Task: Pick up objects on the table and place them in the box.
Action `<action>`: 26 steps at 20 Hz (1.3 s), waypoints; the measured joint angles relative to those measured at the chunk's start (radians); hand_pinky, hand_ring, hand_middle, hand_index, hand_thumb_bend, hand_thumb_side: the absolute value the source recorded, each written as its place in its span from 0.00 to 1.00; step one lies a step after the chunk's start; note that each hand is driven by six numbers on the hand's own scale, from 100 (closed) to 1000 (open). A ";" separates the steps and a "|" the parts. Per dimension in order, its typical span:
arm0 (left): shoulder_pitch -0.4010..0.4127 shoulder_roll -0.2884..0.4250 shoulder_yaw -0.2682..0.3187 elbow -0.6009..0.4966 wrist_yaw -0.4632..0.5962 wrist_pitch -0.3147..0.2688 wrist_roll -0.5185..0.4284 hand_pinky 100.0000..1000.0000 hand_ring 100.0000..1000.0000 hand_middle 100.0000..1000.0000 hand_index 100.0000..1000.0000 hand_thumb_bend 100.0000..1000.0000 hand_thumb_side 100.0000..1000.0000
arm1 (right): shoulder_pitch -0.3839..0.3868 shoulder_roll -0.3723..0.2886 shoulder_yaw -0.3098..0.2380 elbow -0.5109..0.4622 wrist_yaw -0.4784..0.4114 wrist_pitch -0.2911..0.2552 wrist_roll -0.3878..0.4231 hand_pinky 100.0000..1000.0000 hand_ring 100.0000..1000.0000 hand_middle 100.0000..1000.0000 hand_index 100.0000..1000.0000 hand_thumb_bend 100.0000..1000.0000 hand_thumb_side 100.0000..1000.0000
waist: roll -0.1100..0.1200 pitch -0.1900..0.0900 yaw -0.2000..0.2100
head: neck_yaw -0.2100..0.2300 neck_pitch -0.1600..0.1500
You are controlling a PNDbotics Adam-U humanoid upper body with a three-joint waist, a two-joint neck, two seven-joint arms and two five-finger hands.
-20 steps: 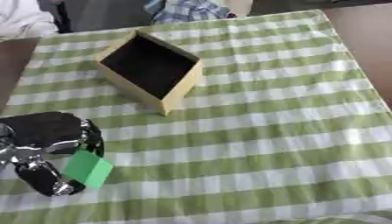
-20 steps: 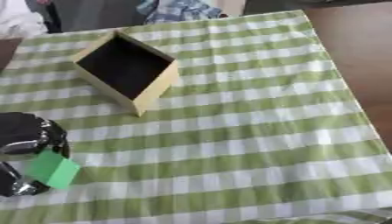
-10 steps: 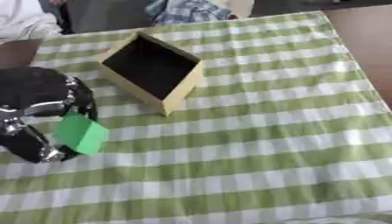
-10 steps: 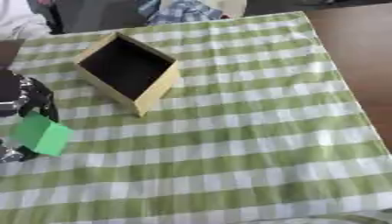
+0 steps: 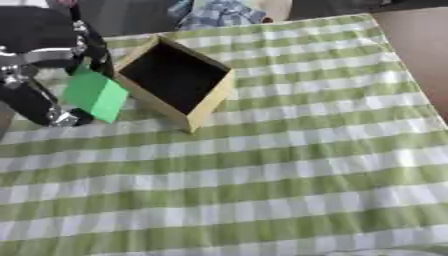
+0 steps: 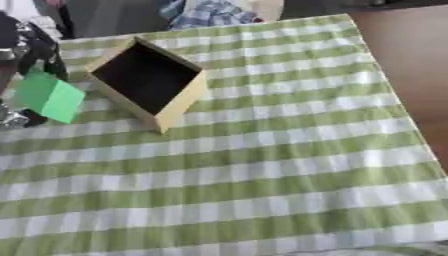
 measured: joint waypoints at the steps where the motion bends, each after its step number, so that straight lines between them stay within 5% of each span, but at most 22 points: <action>1: -0.025 -0.022 -0.005 0.049 -0.012 -0.008 -0.005 0.26 0.39 0.32 0.49 0.24 0.00 | 0.000 0.000 0.000 0.000 0.000 0.000 0.000 0.53 0.78 0.69 0.90 0.00 0.96 | -0.001 0.002 -0.001 | 0.001 0.000; 9: -0.176 -0.217 -0.010 0.435 -0.137 -0.102 0.027 0.25 0.38 0.31 0.49 0.21 0.00 | -0.001 0.000 0.000 0.000 0.000 0.001 0.002 0.53 0.78 0.69 0.90 0.00 0.96 | -0.012 0.017 -0.006 | 0.007 -0.001; 26: -0.287 -0.484 0.063 0.836 -0.368 -0.138 0.157 0.25 0.38 0.31 0.49 0.23 0.00 | -0.018 0.026 0.005 0.000 -0.018 -0.003 0.010 0.52 0.78 0.69 0.90 0.00 0.96 | -0.021 0.050 -0.031 | 0.032 -0.027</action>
